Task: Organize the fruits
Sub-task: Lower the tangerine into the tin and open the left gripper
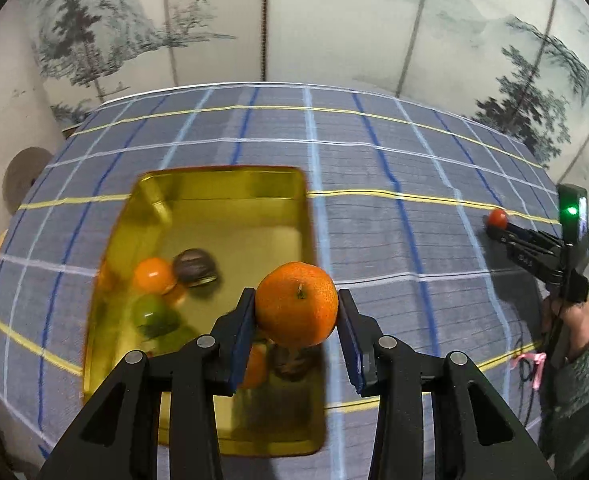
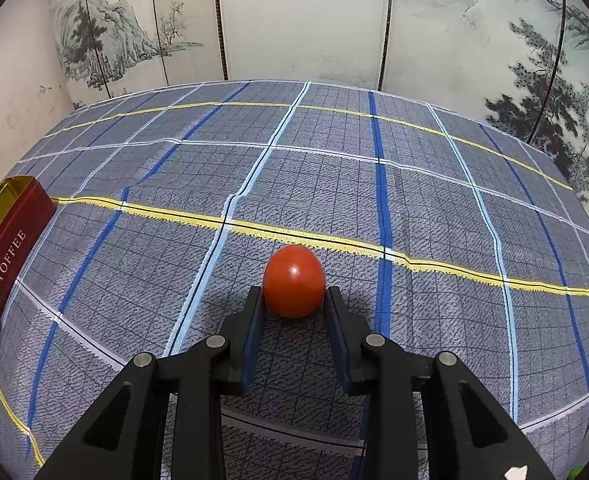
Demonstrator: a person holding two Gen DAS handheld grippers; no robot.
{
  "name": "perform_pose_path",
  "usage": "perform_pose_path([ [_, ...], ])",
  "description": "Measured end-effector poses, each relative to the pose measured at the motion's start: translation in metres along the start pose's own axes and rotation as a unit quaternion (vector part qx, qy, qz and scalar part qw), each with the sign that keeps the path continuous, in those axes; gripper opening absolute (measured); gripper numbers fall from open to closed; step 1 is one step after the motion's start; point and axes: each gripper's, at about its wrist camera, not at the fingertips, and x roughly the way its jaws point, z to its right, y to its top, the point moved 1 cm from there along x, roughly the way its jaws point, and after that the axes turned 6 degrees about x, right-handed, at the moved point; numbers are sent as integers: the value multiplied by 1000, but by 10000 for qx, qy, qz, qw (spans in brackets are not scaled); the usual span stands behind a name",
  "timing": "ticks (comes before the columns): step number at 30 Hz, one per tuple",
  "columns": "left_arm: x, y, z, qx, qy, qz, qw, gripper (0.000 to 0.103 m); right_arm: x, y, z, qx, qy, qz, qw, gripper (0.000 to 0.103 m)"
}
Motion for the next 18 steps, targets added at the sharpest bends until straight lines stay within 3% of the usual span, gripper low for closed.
perform_pose_path([
  [9, -3, -23, -55, -307, 346, -122, 9989, 40, 0, 0, 0, -3, -3, 1, 10000, 29],
  [18, 6, -46, -60, -236, 238, -355, 9988, 40, 0, 0, 0, -11, -15, 2, 10000, 29],
])
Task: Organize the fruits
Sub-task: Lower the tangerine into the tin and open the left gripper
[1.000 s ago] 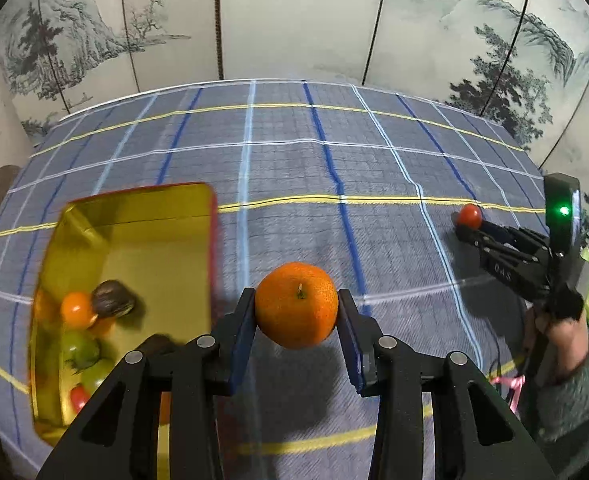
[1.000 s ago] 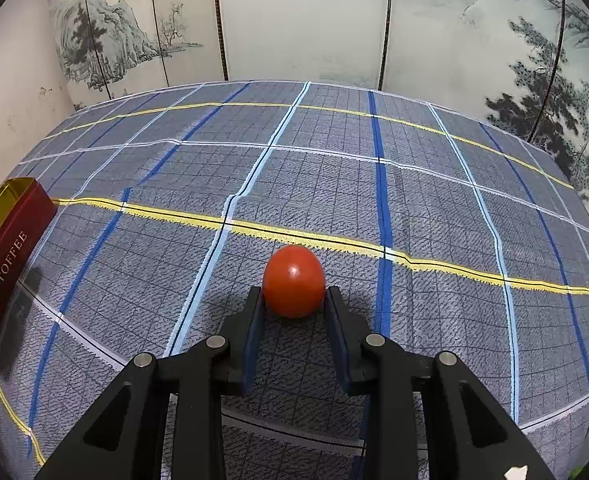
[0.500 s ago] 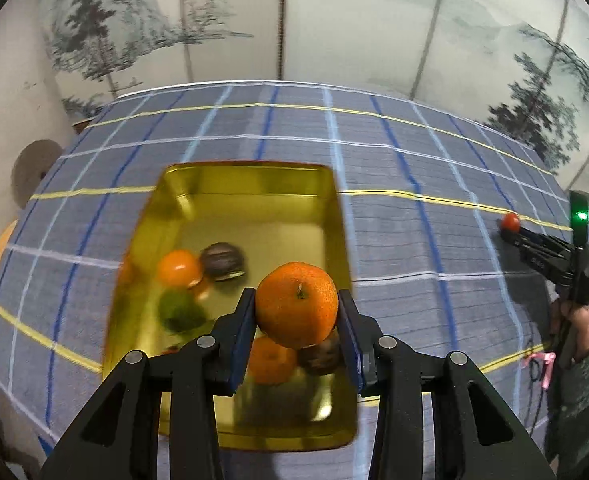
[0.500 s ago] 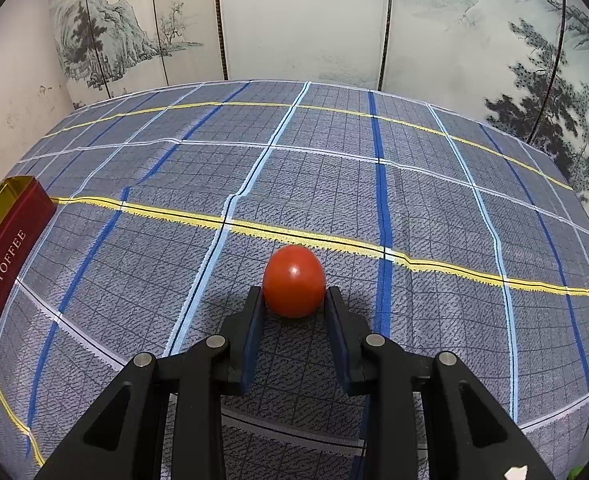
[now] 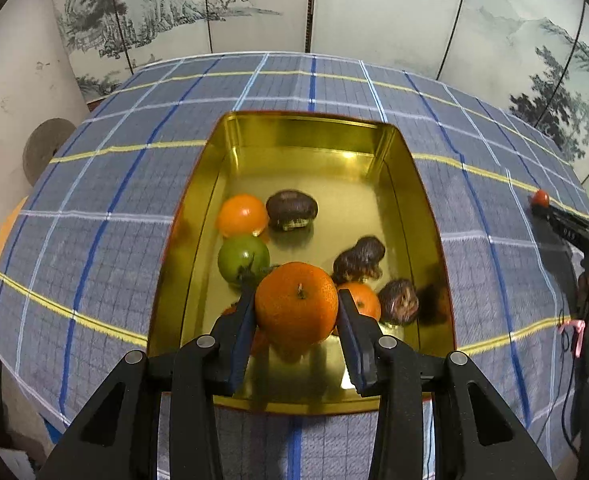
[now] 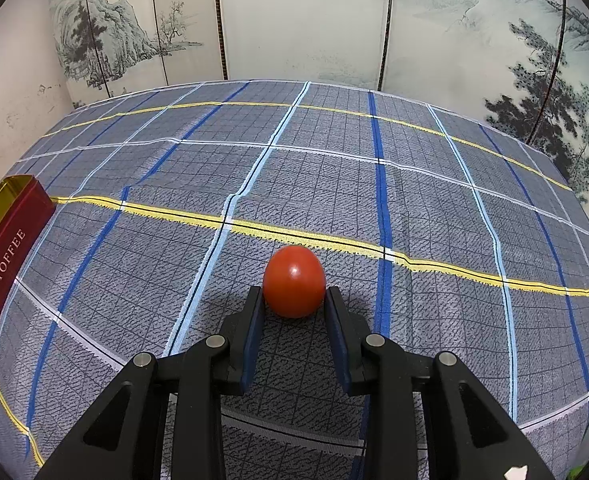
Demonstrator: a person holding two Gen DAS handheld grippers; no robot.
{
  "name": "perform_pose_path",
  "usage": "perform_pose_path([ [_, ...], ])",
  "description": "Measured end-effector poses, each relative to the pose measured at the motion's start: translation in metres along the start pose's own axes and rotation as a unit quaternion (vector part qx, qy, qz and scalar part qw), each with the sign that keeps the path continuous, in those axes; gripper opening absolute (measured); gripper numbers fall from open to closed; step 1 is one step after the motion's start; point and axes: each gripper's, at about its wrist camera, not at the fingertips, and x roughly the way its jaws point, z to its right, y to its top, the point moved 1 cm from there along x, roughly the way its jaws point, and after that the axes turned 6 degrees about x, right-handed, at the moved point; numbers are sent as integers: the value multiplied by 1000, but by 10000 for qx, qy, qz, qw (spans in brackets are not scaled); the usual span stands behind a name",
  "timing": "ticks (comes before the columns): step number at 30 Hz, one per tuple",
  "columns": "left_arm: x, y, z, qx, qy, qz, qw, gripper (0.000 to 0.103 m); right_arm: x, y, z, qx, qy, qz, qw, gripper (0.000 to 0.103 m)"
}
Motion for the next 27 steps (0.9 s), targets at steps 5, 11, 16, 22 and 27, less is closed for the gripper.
perform_pose_path([
  [5, 5, -6, 1, -14, -53, -73, 10000, 41, 0, 0, 1, 6, -13, 0, 10000, 29],
  [11, 10, -10, 5, 56, -74, -102, 9999, 41, 0, 0, 1, -1, -25, 1, 10000, 29],
  [16, 11, -10, 5, 47, -70, -114, 9999, 41, 0, 0, 1, 0, -25, 1, 10000, 29],
  [22, 12, -10, 6, 57, -53, -102, 9999, 41, 0, 0, 0, -44, -37, 14, 10000, 28],
  [27, 12, -11, 6, 50, -48, -96, 9999, 42, -1, 0, -1, -74, -71, 22, 9999, 28],
])
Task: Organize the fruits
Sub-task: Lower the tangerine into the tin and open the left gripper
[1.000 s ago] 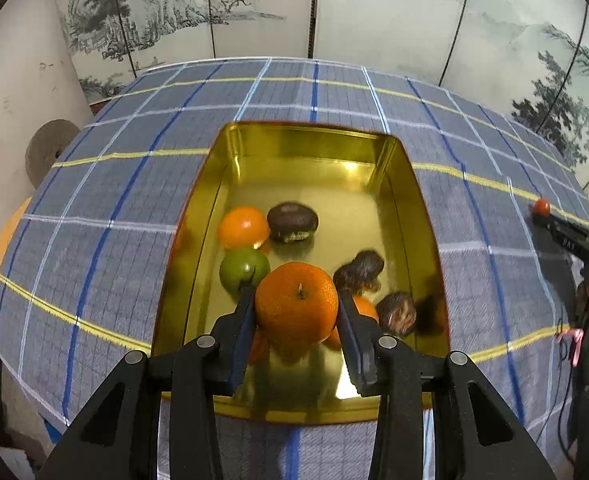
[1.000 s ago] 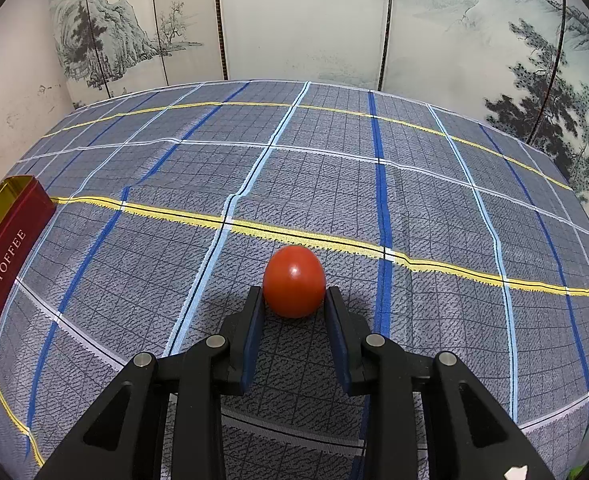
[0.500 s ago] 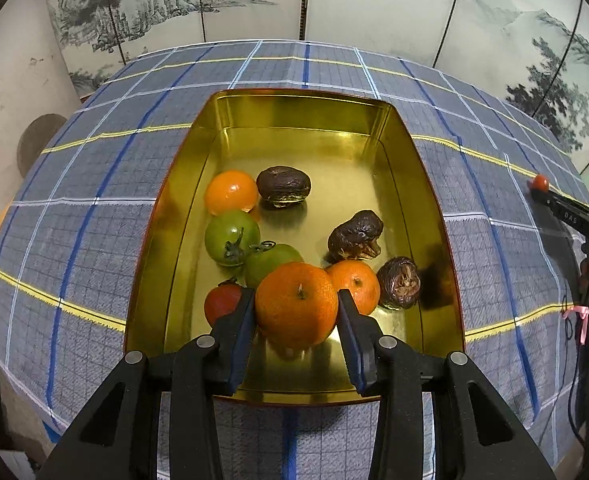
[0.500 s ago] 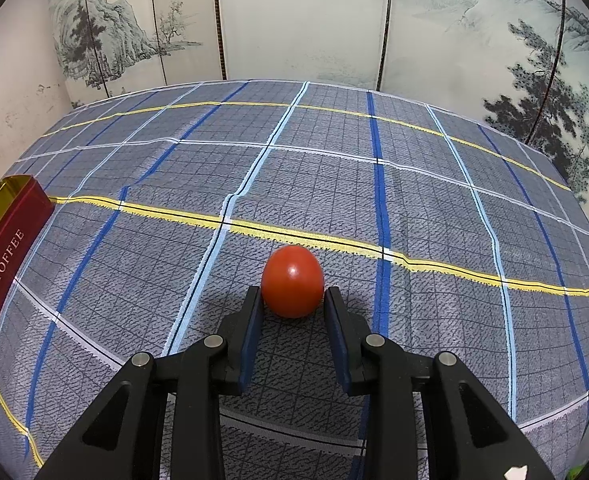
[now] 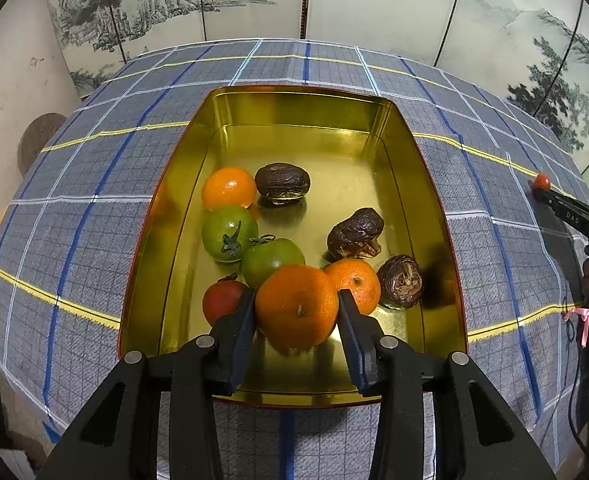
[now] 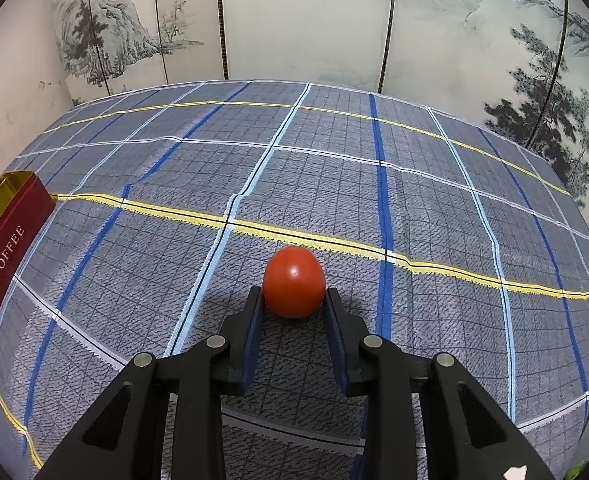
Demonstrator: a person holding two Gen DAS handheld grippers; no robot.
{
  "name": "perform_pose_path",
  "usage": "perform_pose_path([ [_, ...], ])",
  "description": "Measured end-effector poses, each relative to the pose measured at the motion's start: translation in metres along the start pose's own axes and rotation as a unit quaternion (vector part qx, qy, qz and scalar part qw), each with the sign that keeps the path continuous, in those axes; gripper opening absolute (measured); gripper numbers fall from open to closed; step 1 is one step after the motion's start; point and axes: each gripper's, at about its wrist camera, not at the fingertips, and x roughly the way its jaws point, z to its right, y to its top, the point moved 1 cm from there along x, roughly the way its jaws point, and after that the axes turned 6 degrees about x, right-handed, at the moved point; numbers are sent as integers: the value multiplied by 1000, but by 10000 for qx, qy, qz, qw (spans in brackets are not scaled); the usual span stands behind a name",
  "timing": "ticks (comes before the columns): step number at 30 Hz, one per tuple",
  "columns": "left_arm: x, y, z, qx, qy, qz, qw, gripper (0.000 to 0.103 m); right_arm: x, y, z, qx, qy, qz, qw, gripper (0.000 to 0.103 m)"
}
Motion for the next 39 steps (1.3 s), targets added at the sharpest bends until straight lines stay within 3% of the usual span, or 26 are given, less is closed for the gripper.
perform_pose_path([
  [13, -13, -2, -3, -69, 4, 272, 9996, 52, -13, -1, -12, 188, 110, 69, 9997, 27],
  [28, -40, -8, -5, -226, -119, 753, 9968, 71, -57, -5, -69, -180, 632, 312, 9974, 24],
  [34, -45, -10, -11, -320, -54, 827, 9960, 71, -50, -5, -79, -317, 580, 209, 9976, 24],
  [39, -44, -8, -17, -417, 39, 815, 9958, 71, -33, 5, -78, -224, 717, 87, 9971, 38],
])
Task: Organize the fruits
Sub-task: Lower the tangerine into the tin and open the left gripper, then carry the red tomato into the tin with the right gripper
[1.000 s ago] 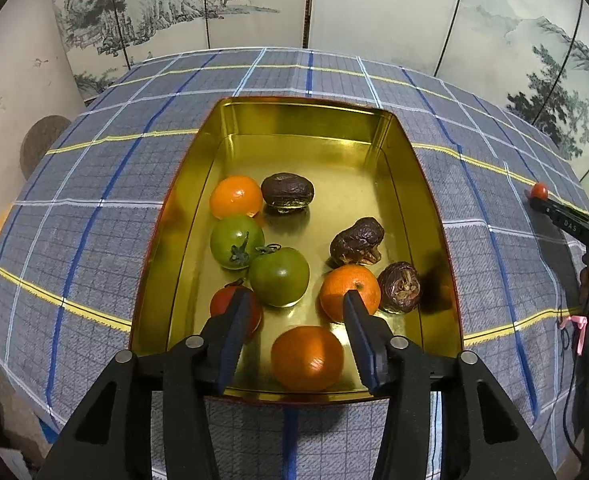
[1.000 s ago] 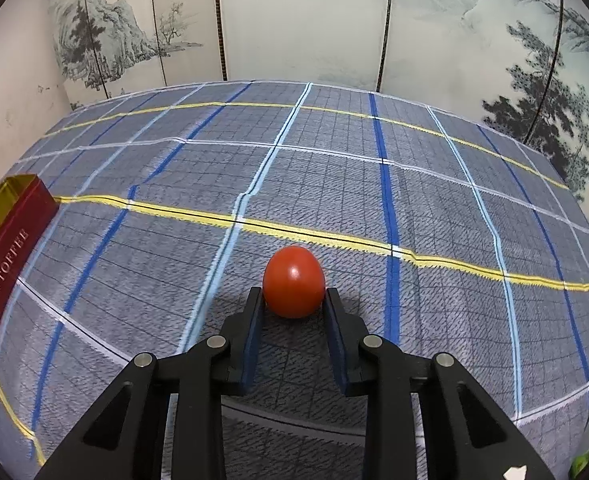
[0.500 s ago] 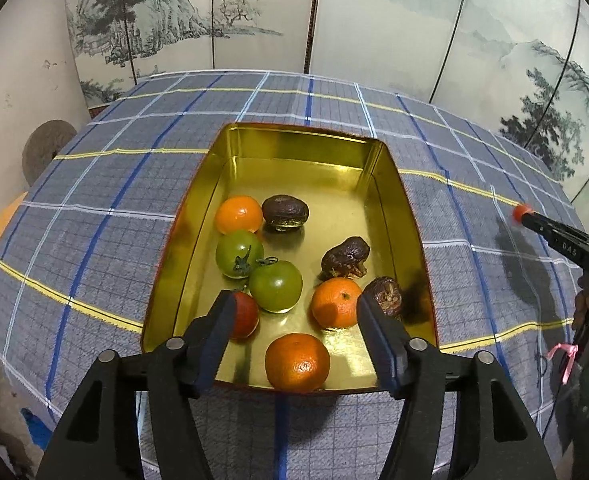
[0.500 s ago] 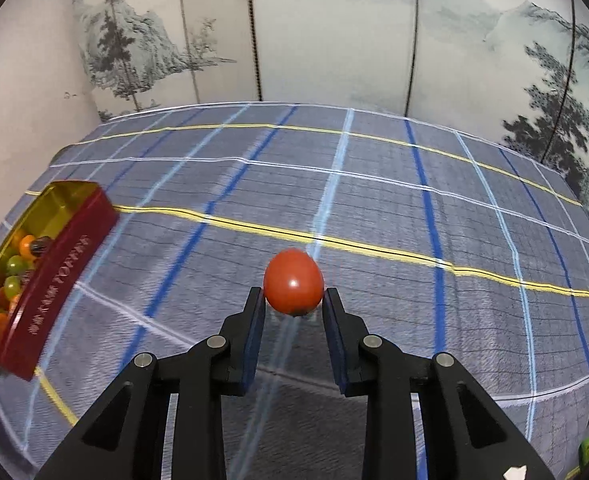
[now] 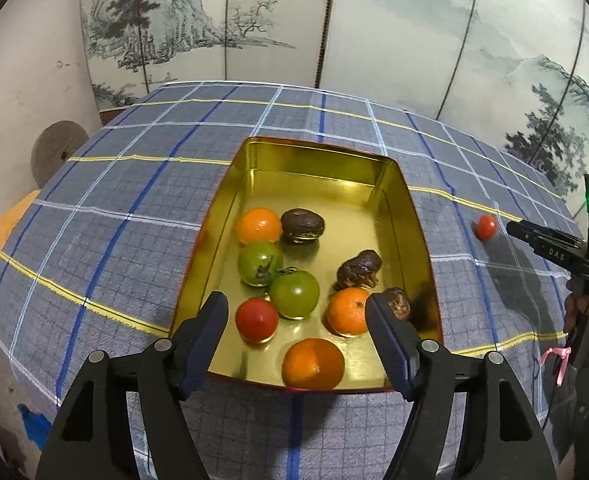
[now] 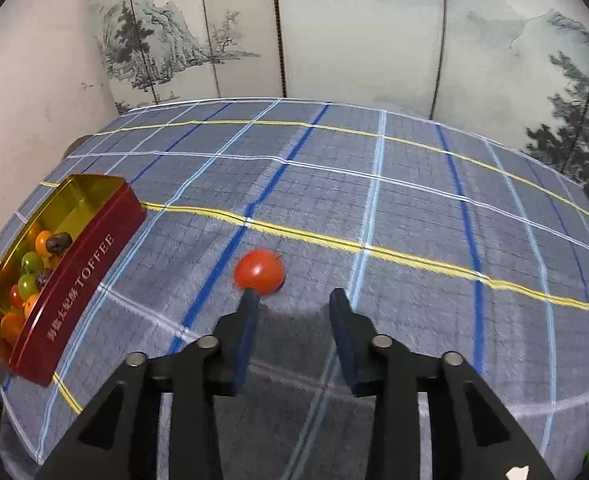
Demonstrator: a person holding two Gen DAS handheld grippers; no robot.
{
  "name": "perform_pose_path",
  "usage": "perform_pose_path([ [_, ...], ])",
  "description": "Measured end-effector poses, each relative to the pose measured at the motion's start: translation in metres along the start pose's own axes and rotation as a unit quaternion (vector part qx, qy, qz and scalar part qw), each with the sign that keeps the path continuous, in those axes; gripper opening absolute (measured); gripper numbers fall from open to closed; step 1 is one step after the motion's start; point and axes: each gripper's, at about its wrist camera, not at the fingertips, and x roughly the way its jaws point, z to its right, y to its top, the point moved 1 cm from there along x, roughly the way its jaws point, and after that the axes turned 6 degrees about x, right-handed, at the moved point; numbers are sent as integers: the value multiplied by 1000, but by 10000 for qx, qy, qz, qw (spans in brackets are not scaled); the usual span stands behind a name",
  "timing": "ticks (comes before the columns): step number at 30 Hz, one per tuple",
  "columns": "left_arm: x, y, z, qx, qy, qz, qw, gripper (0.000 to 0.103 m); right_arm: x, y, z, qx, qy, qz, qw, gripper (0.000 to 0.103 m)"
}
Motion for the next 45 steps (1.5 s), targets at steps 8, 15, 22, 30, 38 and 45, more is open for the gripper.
perform_pose_path([
  [8, -3, 3, 0, 16, 31, 43, 10000, 72, 29, 8, -23, -174, 186, -205, 9995, 45],
  [15, -3, 6, -1, 9, 48, 83, 10000, 72, 42, 3, -31, -330, 26, -294, 9990, 41],
  [22, -3, 5, -8, -89, 98, 64, 9999, 71, 54, 7, -35, -368, 2, -378, 9986, 36],
  [30, -6, 2, -13, -154, 134, 82, 9998, 72, 54, 5, -43, -509, -110, -374, 9979, 31],
  [38, -11, -2, -19, -247, 172, 114, 9995, 77, 31, 7, -61, -585, 49, -243, 9980, 31],
  [45, -17, -7, -27, -341, 276, 126, 9990, 81, 3, 5, -98, -776, 487, -111, 9957, 31],
])
